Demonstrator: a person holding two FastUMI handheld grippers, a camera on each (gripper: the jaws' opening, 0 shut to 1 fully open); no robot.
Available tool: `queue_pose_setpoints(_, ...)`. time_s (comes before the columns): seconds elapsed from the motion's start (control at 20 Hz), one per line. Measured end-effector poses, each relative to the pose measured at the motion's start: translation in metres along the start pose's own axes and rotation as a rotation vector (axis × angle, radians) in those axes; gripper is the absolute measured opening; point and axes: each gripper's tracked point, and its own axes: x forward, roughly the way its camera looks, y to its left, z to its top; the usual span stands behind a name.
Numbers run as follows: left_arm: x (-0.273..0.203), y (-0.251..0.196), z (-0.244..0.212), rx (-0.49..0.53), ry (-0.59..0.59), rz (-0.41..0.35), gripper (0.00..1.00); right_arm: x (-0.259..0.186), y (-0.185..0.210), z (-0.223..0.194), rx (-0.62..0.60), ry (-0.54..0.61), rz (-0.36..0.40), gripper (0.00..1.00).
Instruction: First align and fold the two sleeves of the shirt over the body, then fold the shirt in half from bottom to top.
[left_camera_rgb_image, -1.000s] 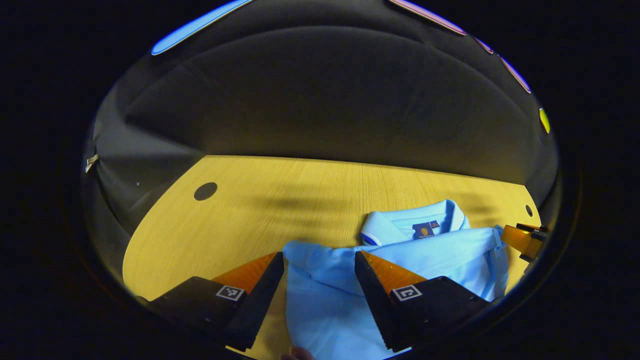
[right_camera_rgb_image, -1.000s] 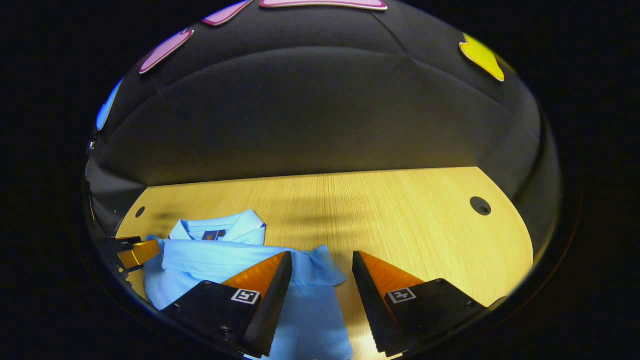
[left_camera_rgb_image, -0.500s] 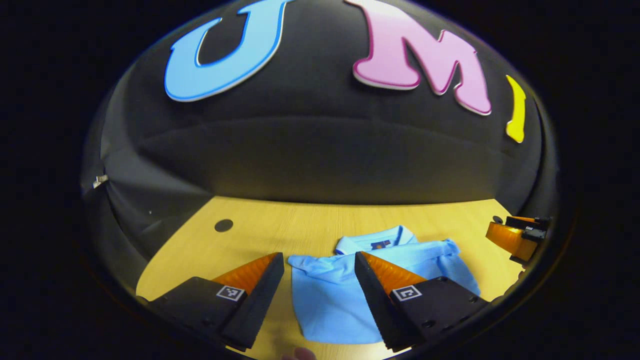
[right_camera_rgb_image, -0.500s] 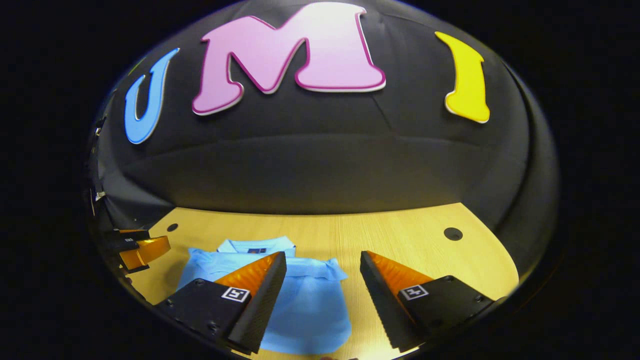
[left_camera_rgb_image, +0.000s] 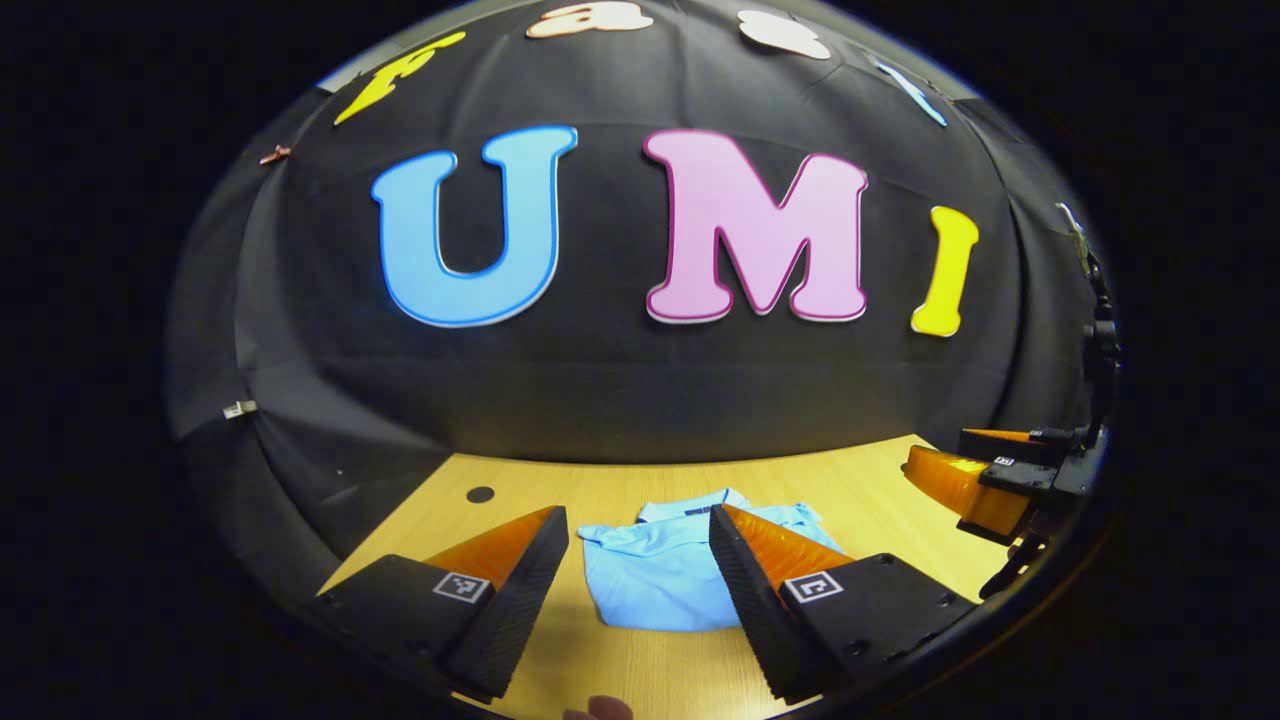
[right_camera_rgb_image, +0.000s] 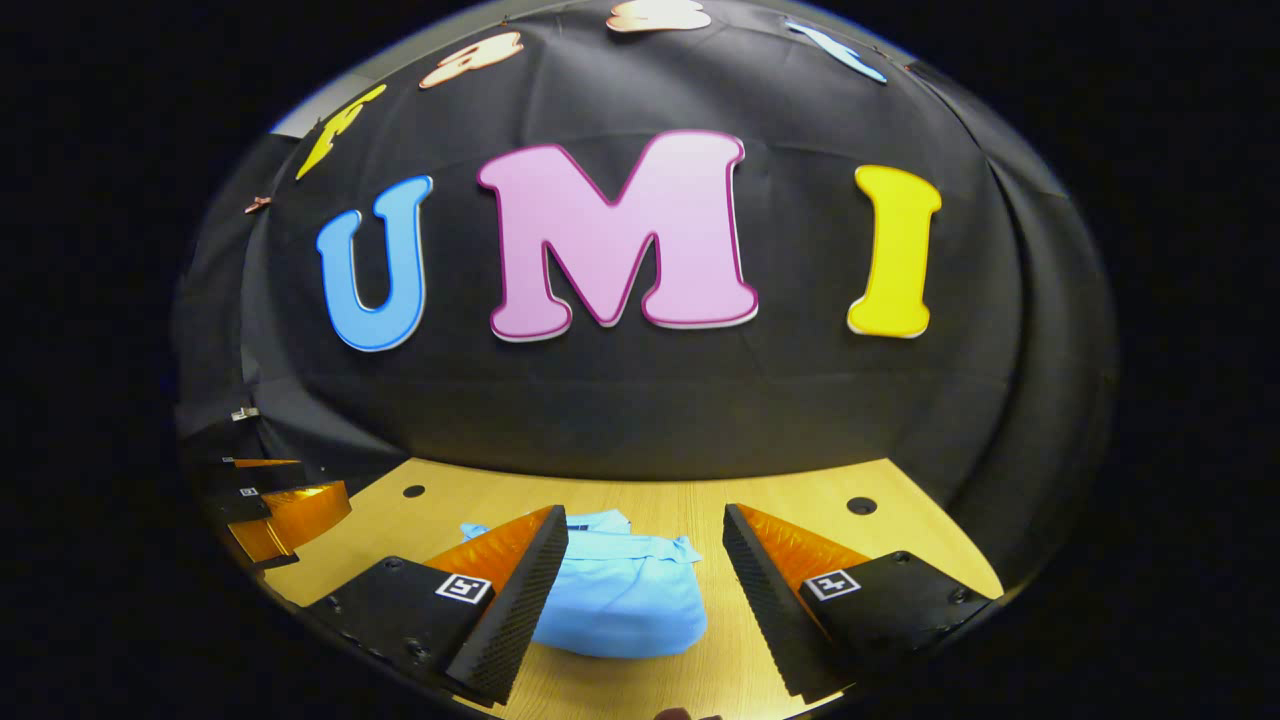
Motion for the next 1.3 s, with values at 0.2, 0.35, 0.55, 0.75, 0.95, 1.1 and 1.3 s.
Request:
queue_pose_setpoints(0.2, -0.055, -0.011, 0.017, -0.029, -0.035, -0.03, 0.92, -0.056, 0.01, 0.021, -0.008, -0.036, 0.031, 0.97)
queue_pose_setpoints(0.35, -0.078, -0.006, 0.033, -0.004, -0.061, -0.042, 0.93, -0.084, 0.018, 0.025, -0.043, -0.044, 0.048, 0.97)
queue_pose_setpoints(0.55, -0.11, -0.004, 0.045, 0.05, -0.106, -0.046, 0.94, -0.128, 0.024, 0.017, 0.011, -0.02, 0.065, 0.97)
queue_pose_setpoints(0.75, -0.139, -0.016, 0.045, 0.069, -0.118, -0.061, 0.95, -0.149, 0.021, 0.028, 0.019, -0.042, 0.06, 0.97)
queue_pose_setpoints(0.95, -0.148, -0.036, 0.031, 0.032, -0.075, -0.094, 0.95, -0.155, 0.018, 0.047, 0.002, -0.08, 0.072, 0.97)
queue_pose_setpoints(1.1, -0.144, -0.035, 0.033, 0.026, -0.075, -0.078, 0.95, -0.152, 0.015, 0.041, -0.001, -0.06, 0.072, 0.97)
queue_pose_setpoints(1.3, -0.147, -0.024, 0.035, -0.004, -0.077, -0.037, 0.95, -0.146, 0.012, 0.042, -0.054, -0.054, 0.088, 0.97)
